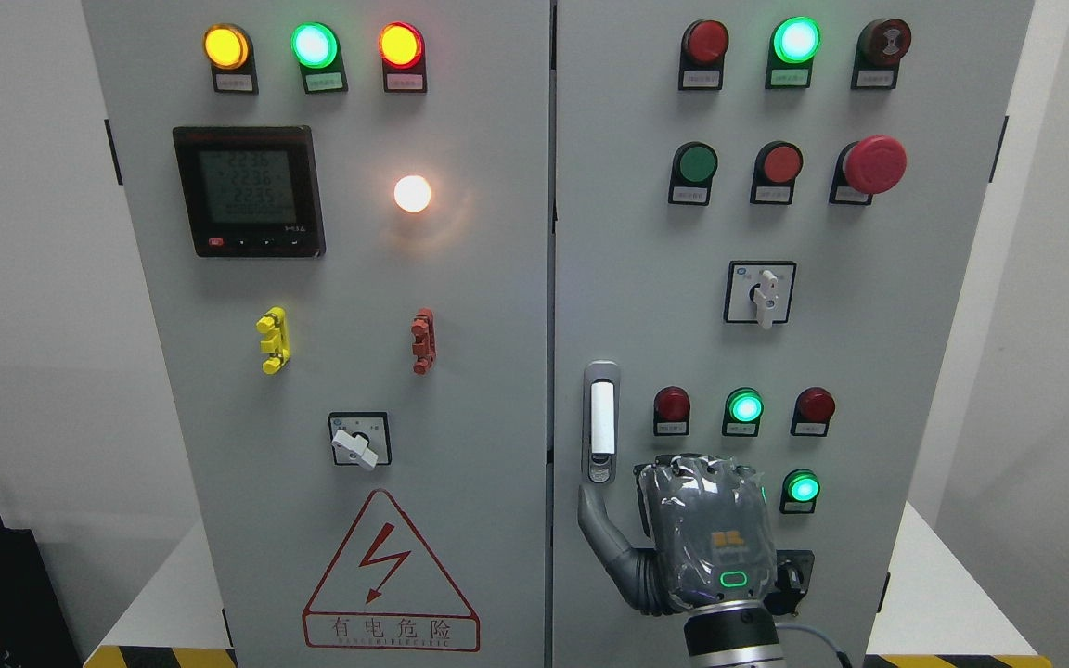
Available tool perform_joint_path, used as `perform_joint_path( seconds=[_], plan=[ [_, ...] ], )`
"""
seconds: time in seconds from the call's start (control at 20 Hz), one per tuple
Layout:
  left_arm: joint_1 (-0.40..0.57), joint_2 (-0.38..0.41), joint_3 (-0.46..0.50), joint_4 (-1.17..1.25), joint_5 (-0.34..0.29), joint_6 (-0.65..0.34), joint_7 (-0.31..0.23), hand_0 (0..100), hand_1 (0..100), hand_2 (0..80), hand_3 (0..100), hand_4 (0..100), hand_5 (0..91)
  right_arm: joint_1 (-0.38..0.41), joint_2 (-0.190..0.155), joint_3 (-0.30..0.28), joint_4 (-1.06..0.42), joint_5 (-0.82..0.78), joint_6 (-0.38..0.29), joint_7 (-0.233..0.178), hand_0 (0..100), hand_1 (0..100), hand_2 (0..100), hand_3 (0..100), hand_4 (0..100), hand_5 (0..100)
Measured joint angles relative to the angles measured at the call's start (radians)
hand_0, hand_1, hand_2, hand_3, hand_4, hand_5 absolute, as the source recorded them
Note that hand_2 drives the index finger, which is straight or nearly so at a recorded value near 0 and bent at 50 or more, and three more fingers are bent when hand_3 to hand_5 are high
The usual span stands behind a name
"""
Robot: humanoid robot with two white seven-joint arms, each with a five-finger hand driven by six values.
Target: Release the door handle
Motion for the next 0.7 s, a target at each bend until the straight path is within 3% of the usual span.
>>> perform_joint_path(
  seconds=[0.7],
  plan=[
    [0.000, 0.000, 0.000, 0.000, 0.000, 0.000, 0.000, 12, 39, 0.0, 0, 0, 0.0, -0.018, 0.018, 0.002, 0.006, 0.006, 0.003, 0.015, 43, 0, 100, 100, 95, 97]
  ],
)
